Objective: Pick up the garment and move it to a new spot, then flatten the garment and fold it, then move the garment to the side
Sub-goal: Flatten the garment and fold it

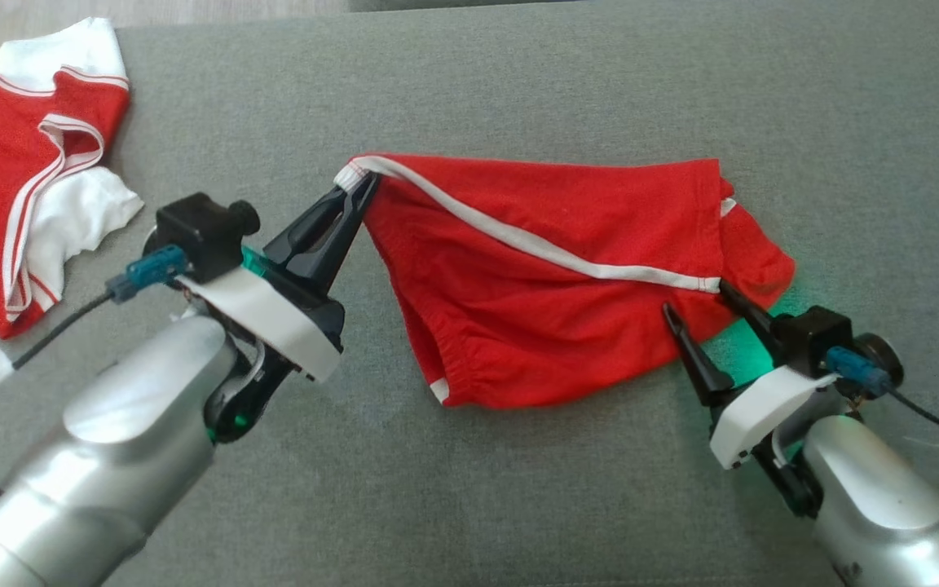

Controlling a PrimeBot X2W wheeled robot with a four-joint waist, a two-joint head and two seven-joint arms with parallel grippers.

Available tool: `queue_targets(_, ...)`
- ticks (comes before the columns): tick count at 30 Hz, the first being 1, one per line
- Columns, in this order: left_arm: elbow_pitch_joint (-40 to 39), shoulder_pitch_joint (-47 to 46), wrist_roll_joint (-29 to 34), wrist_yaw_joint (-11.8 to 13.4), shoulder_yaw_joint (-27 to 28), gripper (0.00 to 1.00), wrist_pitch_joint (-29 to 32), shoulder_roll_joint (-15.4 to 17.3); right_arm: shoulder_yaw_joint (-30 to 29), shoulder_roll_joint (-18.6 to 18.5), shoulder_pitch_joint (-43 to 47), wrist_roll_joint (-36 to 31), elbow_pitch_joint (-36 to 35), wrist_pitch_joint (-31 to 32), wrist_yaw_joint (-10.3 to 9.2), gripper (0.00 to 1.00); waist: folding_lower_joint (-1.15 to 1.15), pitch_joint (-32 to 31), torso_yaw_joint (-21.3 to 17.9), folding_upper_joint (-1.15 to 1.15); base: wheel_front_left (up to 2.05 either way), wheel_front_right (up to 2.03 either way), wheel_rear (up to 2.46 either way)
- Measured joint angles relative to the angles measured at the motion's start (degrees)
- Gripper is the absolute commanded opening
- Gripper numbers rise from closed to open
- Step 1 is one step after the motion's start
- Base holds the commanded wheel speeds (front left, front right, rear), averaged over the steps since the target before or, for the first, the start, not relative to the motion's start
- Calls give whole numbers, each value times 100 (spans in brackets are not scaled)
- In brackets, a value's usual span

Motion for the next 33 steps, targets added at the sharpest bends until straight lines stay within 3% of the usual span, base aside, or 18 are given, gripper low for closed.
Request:
queue_targets(1,1,-30,-5,0,-5,0,-11,0,1,27,0,0,32,0,0,96,0,2,11,0,0,0,0)
queue_targets(5,8,-75,-24,0,-35,0,-48,1,14,74,-28,0,120,0,0,51,0,12,57,0,0,0,0)
queue_targets(6,11,-75,-24,0,-57,0,-49,1,13,74,-61,1,142,0,0,33,0,16,67,0,0,0,0)
queue_targets(7,14,-76,-24,0,-91,0,-49,0,8,76,-107,1,153,0,-1,7,0,19,76,0,0,0,0)
queue_targets(8,19,-79,-25,0,-130,0,-49,0,-2,80,-148,1,153,0,-1,0,0,18,83,0,0,0,0)
queue_targets(14,49,-86,-76,0,-171,0,-99,4,-194,104,-229,-20,132,0,0,0,0,-42,103,0,0,0,0)
queue_targets(22,34,-53,-70,0,-166,0,-152,41,-662,45,-39,-287,-525,-3,0,0,0,-418,45,0,0,0,0)
queue_targets(30,-342,531,-70,10,-147,0,-160,160,-316,-478,1446,-4,-1161,18,0,0,-2,-835,48,0,0,0,0)
queue_targets(33,-530,863,-70,40,-149,0,-160,270,-198,-556,2171,288,-1433,292,0,0,-2,-859,74,0,0,0,0)
